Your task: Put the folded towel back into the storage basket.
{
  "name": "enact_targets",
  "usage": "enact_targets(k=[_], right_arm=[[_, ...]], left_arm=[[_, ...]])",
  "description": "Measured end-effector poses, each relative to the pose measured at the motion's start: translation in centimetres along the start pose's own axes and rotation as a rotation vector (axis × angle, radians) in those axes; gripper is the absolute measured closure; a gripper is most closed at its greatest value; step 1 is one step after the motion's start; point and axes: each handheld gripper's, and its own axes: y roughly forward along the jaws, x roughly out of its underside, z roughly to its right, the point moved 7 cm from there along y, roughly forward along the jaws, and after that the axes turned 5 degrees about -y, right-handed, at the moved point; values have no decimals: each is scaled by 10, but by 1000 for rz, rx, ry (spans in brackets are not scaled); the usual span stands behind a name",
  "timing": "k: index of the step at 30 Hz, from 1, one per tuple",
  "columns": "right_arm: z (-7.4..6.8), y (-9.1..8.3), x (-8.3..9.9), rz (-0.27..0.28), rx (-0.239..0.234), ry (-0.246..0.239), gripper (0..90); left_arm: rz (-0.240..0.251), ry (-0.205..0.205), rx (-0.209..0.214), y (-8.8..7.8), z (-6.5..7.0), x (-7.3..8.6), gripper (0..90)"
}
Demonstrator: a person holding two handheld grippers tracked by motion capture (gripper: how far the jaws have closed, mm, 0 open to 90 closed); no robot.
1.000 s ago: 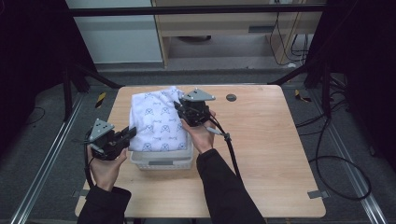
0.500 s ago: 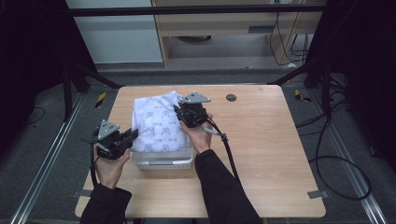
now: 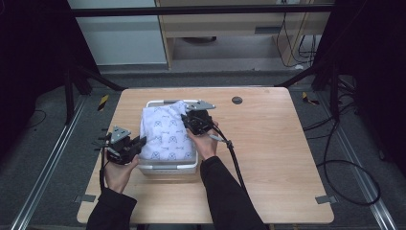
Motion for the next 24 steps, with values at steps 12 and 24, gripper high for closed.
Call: enact_targets(k=[12,24], right_arm=[[1,11,16,-36,9,1,778],[2,20,27,-68,18,-3,774]], left_arm=[[-40,0,-13,15,0,12,791],[-77,-9,-20,26,-3,23,790]])
